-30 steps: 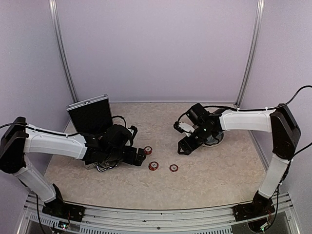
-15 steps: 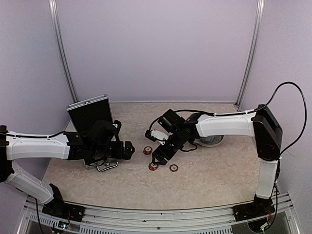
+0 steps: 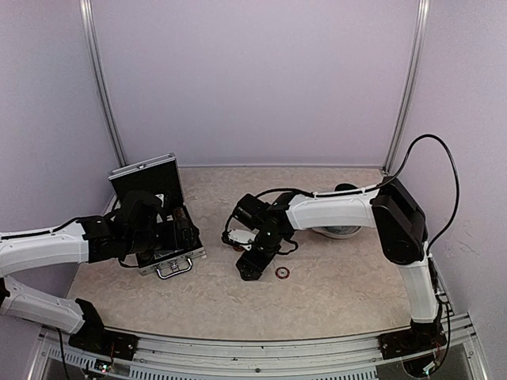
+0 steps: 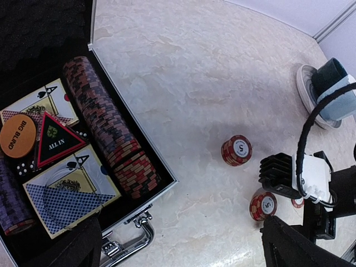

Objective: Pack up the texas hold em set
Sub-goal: Pick up the pile of poker chips from the pile of poker chips.

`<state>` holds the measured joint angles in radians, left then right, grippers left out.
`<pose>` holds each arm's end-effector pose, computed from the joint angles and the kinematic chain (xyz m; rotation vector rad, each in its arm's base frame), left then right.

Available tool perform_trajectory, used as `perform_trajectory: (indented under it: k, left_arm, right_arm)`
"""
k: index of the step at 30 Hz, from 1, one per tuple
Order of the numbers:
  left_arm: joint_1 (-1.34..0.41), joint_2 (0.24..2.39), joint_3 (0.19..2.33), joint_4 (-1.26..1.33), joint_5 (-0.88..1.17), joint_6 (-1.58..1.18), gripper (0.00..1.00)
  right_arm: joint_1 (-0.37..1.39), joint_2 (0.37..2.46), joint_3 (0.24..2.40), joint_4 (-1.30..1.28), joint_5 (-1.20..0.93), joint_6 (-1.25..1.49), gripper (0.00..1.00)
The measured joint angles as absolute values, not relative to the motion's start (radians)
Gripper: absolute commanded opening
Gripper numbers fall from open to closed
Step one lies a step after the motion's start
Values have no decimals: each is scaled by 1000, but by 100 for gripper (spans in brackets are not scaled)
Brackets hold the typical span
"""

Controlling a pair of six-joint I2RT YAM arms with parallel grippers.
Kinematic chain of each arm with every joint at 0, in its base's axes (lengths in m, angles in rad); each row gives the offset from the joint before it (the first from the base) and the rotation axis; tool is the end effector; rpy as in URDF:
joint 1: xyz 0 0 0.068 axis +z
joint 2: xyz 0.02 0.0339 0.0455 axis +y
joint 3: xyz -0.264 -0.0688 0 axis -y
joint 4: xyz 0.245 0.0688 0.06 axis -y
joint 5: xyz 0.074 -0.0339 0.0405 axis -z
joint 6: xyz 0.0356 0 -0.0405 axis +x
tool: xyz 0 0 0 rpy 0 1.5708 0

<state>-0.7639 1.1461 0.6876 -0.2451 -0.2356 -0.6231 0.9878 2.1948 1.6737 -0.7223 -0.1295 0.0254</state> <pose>0.1793 -0.1602 0.2291 0.0359 2.2946 -0.4696 0.2449 0.3797 0.1543 -1.3658 2.5489 0.3957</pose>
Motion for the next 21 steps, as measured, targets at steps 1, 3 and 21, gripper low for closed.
perform_trajectory:
  k: [1, 3, 21]
  left_arm:
    - [-762, 1145, 686, -245, -235, -623, 99]
    - [-757, 1144, 683, -244, -227, -623, 99]
    - [-735, 1132, 665, -233, -191, -622, 99]
  right_arm:
    - [992, 2198, 1681, -731, -129, 23, 77]
    - [1000, 2203, 1690, -746, -124, 20, 75]
    - [1040, 2248, 1763, -811, -24, 15, 58]
